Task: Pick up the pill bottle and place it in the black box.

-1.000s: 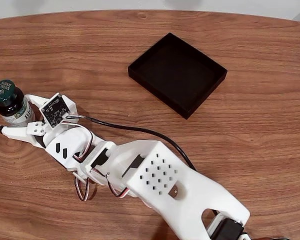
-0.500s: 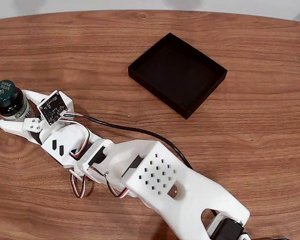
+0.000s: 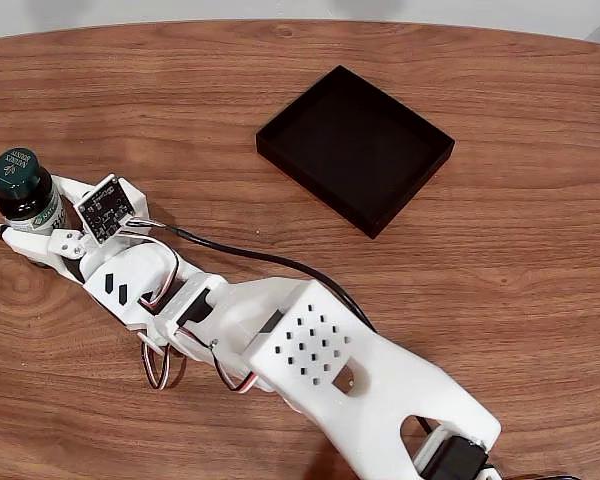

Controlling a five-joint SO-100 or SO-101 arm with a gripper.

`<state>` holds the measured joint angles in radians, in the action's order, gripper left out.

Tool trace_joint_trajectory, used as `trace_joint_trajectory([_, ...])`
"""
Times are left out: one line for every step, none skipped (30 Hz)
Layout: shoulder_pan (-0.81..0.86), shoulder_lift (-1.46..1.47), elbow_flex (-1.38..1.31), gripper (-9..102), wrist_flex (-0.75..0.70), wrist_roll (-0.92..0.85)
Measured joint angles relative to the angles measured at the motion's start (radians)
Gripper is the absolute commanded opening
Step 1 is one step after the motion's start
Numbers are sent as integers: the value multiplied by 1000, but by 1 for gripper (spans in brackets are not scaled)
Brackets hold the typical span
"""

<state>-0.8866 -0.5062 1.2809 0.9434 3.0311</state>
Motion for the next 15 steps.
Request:
trace_joint_trajectory([0,0,0,17,0,0])
trace_joint_trajectory([0,0,0,17,0,0])
trace_joint_trajectory([0,0,0,16,0,0])
trace_joint_trajectory([0,0,0,16,0,0])
trace_joint_trajectory([0,0,0,15,0,0])
trace_joint_trajectory([0,0,0,15,0,0])
trace_joint_trajectory([0,0,0,14,0,0])
trace_joint_trajectory([0,0,0,14,0,0])
trace_joint_trajectory([0,0,0,14,0,0])
trace_joint_trajectory([0,0,0,14,0,0])
trace_joint_trajectory([0,0,0,14,0,0])
trace_joint_trajectory([0,0,2,14,0,0])
trace_joint_trajectory([0,0,9,13,0,0])
trace_joint_trajectory([0,0,15,13,0,3])
trace_joint_trajectory([0,-2,26,13,2,3])
